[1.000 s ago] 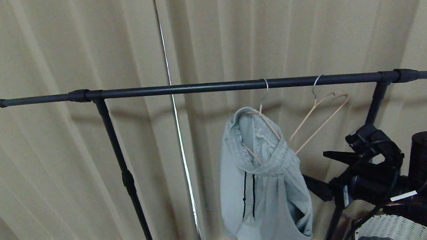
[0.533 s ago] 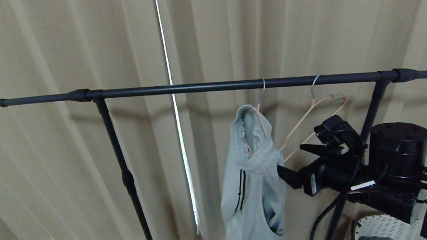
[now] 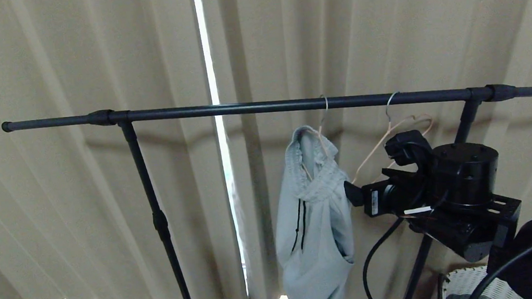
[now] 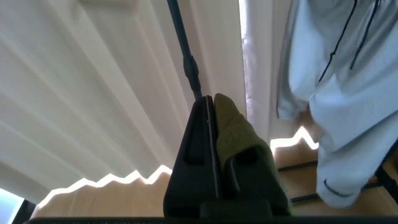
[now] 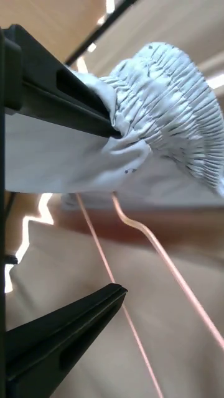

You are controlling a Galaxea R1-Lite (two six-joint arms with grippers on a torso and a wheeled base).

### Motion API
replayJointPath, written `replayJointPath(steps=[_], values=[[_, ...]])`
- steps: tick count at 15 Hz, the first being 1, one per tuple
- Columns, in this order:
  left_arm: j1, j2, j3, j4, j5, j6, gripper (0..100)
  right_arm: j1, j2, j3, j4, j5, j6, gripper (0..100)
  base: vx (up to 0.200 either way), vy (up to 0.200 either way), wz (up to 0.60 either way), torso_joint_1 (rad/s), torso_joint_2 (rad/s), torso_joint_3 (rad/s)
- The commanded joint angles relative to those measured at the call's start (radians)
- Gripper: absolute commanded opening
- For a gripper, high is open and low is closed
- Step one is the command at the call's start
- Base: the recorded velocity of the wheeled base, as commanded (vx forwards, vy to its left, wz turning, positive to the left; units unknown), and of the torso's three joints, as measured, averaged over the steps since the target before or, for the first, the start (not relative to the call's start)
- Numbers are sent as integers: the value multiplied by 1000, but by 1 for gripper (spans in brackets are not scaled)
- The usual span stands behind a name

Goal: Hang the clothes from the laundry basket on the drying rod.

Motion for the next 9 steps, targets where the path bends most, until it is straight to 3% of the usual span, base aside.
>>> replayJointPath(steps=[1, 8, 9], values=[[0, -2, 0, 0, 0, 0, 0, -20, 23, -32, -1, -35, 3, 100, 0, 0, 0, 0, 0, 0], [0, -7, 2, 0, 0, 0, 0, -52, 38, -29, -1, -59, 54, 100, 0, 0, 0, 0, 0, 0], [0, -7, 0, 0, 0, 0, 0, -52, 24, 15, 0, -59, 54, 100, 0, 0, 0, 0, 0, 0]])
